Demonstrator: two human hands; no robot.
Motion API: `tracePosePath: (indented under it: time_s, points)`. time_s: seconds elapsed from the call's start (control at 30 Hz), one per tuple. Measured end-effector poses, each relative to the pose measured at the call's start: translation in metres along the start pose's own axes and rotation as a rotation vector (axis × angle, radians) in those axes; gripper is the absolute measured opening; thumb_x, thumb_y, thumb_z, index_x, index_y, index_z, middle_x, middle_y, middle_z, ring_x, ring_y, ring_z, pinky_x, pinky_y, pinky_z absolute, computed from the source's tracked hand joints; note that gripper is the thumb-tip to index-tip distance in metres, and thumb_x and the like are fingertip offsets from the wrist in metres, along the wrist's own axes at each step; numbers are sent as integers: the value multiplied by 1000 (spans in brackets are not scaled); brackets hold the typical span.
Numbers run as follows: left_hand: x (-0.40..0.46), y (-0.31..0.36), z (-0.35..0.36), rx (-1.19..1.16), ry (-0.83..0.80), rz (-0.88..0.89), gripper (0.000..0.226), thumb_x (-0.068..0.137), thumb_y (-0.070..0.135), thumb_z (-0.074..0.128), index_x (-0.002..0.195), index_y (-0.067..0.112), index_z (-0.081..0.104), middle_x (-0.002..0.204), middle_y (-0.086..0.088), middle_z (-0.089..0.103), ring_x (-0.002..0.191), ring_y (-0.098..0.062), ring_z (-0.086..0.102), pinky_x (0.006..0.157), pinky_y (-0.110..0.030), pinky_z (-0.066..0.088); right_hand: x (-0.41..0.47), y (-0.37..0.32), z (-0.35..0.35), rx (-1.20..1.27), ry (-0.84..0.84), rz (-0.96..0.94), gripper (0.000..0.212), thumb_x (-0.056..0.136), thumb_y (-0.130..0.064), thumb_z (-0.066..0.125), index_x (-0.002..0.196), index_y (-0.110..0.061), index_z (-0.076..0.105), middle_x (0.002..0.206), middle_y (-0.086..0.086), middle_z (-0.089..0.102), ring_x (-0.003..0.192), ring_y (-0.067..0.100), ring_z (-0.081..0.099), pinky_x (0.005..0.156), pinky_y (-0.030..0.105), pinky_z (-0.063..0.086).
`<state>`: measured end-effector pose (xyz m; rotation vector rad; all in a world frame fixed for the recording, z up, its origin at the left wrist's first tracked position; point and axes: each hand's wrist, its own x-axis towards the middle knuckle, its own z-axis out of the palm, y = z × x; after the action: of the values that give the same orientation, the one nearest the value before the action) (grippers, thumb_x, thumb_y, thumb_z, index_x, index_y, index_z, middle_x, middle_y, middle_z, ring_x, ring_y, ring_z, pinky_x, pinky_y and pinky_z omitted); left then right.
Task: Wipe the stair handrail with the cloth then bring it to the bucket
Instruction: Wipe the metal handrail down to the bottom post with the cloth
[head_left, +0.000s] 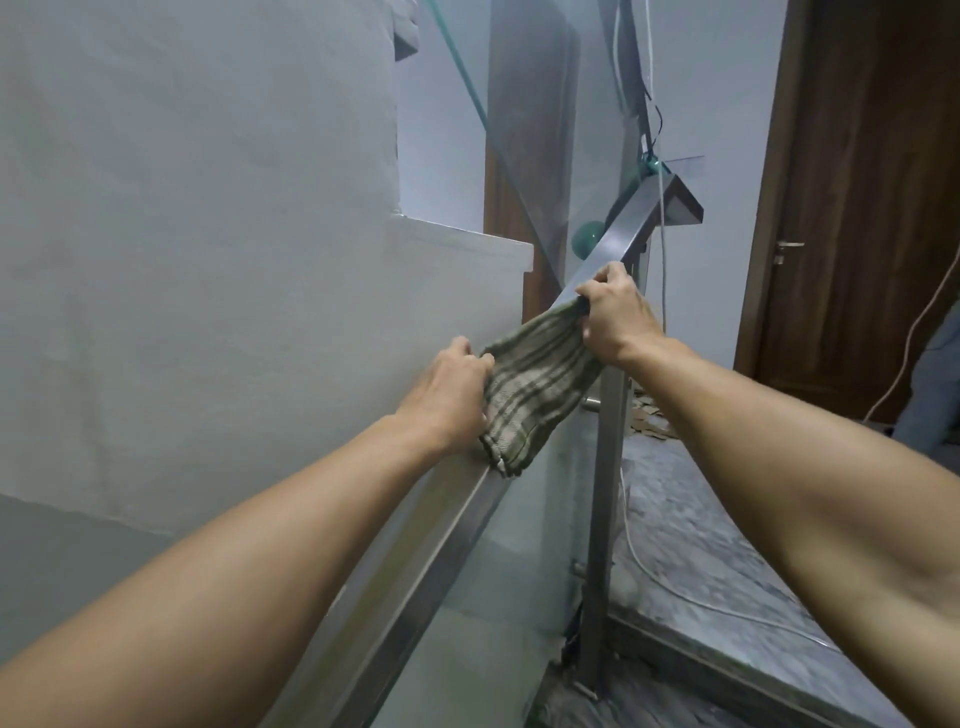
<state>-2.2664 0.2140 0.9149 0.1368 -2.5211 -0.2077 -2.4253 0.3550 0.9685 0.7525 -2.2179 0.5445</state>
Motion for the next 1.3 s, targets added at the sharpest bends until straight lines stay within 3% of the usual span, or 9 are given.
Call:
tracePosePath:
  time_s: [0.17,0.27,0.4,0.5,0.57,0.67,0.83,1.13,1.3]
  points:
    - [28,2,16,164,24,26,9,85,9,52,87,5,59,112,-13,46,108,-31,46,85,-40,45,35,13,29,10,-103,13,50,83,0,55,132,-12,48,130,12,41,117,36,48,101,45,42]
    - [46,12,31,89,95,100,27,89,21,49,110,4,55,127,-17,47,121,-32,42,101,-40,39,46,14,40,122,-59,24,64,82,6,51,141,-14,34,151,13,27,127,37,42,107,46,37]
    - [70,25,56,-77,-68,65,69,96,38,39,148,0,15,159,-21,11,148,-33,7,122,-43,8,61,17,46,88,-42,13,28,87,-2,52,113,-4,61,145,12,41,124,34,46,105,40,36]
    - [79,24,73,-14,-171,48,78,97,43,33,150,0,-6,161,-18,-10,149,-28,-11,122,-42,-3,67,26,48,-21,-131,-81,33,88,-4,45,112,-9,67,136,9,54,128,31,45,105,41,35]
    - [79,21,78,0,-162,49,77,98,42,32,149,0,-8,161,-17,-12,149,-27,-12,122,-41,-4,70,28,47,-80,-189,-116,37,87,-5,41,114,-13,65,131,10,57,128,33,45,102,41,36]
    - [76,19,79,-20,-166,57,75,98,39,31,149,0,-7,161,-17,-12,149,-27,-12,122,-39,-4,69,27,44,-141,-249,-148,38,87,-10,40,119,-17,60,122,10,57,112,33,54,91,37,38]
    - [59,9,78,-24,-191,61,74,98,38,32,149,0,-6,161,-17,-11,149,-28,-11,122,-39,-2,51,18,42,-184,-262,-200,45,85,-9,41,127,-15,56,137,9,54,125,32,47,107,42,33]
    - [-13,-10,72,9,-232,-4,72,100,39,29,149,4,-9,161,-13,-14,149,-22,-14,122,-38,-4,-3,-12,47,-53,-277,-259,49,85,-7,43,133,-14,52,146,6,47,138,24,36,115,40,22]
    - [-68,-22,70,-1,-238,-76,70,100,45,23,150,7,-8,161,-9,-15,149,-18,-16,122,-36,-5,-40,-30,38,4,-392,-402,45,94,-8,34,133,-17,53,145,6,48,137,24,36,114,37,23]
